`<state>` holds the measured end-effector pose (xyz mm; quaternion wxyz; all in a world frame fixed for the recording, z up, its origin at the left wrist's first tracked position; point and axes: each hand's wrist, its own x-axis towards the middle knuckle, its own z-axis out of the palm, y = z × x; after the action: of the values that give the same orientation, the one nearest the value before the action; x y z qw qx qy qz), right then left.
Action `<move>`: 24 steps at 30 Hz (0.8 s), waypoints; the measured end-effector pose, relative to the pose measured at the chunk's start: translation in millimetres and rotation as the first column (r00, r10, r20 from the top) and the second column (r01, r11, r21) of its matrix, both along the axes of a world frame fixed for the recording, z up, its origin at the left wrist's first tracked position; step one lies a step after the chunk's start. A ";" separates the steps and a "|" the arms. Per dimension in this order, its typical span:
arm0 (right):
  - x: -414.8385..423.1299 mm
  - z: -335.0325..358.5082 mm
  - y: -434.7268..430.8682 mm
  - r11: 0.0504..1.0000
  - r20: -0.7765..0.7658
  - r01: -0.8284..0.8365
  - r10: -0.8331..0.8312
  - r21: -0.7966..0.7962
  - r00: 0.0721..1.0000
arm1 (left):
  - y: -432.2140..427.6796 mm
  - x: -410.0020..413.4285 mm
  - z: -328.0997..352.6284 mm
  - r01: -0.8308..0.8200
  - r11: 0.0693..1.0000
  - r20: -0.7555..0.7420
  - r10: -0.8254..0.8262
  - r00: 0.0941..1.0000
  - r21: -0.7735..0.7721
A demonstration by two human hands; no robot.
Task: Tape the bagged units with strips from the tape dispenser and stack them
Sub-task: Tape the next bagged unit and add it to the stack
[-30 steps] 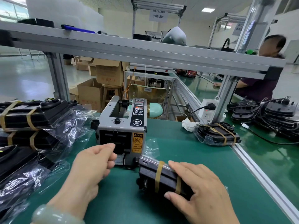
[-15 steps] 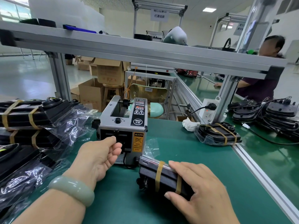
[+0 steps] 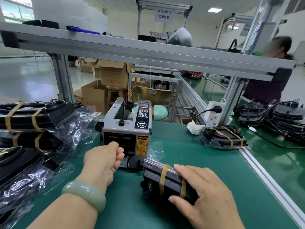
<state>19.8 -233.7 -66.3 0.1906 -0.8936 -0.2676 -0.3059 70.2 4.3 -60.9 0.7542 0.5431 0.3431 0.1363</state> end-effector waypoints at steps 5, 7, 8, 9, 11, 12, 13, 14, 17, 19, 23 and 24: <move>0.2 -0.4 0.5 1.000 0.006 0.007 -0.007 0.004 1.000 | 2.3 -6.0 3.0 0.092 0.991 0.023 -0.090 0.996 -0.096; -0.2 -0.6 1.0 1.000 0.011 0.011 -0.011 0.000 1.000 | 0.6 -5.2 7.1 0.098 0.988 0.033 -0.094 0.995 -0.123; -0.4 -0.6 1.3 1.000 0.013 0.012 -0.012 0.000 1.000 | 0.0 -4.1 8.7 0.090 0.987 0.042 -0.085 0.995 -0.131; -0.4 -0.4 1.7 1.000 0.013 0.012 -0.012 0.002 1.000 | -0.7 -2.8 10.2 0.081 0.988 0.044 -0.075 0.996 -0.134; -0.5 -0.8 1.5 1.000 0.007 0.012 -0.012 0.002 1.000 | -1.8 -0.4 11.3 0.059 0.989 0.037 -0.054 0.998 -0.133; -0.5 -0.8 1.4 1.000 0.001 0.012 -0.012 -0.001 1.000 | -2.4 0.4 11.4 0.046 0.990 0.034 -0.042 0.999 -0.137; -0.6 -0.8 1.3 1.000 -0.005 0.012 -0.012 -0.004 1.000 | -3.0 0.8 11.3 0.035 0.989 0.032 -0.031 0.999 -0.144; -0.7 -0.7 1.2 1.000 -0.010 0.012 -0.012 -0.006 1.000 | -3.3 1.0 11.2 0.027 0.988 0.030 -0.022 0.999 -0.149; -0.7 -1.3 1.3 1.000 -0.005 0.013 -0.013 -0.006 1.000 | -3.5 2.4 10.8 0.008 0.989 0.016 -0.006 1.000 -0.146; -1.2 -2.2 1.5 1.000 -0.002 0.016 -0.016 -0.007 1.000 | -3.0 5.5 9.7 -0.014 0.990 -0.004 0.014 1.000 -0.142; -2.0 -2.0 1.8 1.000 -0.013 0.019 -0.019 -0.007 1.000 | -4.6 9.0 5.2 -0.055 0.993 -0.026 0.052 0.998 -0.101; -1.6 -1.4 1.6 1.000 -0.017 0.019 -0.019 -0.005 1.000 | -5.1 7.5 4.8 -0.049 0.994 -0.019 0.047 0.999 -0.102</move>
<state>18.2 -232.1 -67.7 0.1880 -0.8992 -0.2581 -0.2993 77.7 -0.8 -56.1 0.7747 0.4963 0.3689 0.1319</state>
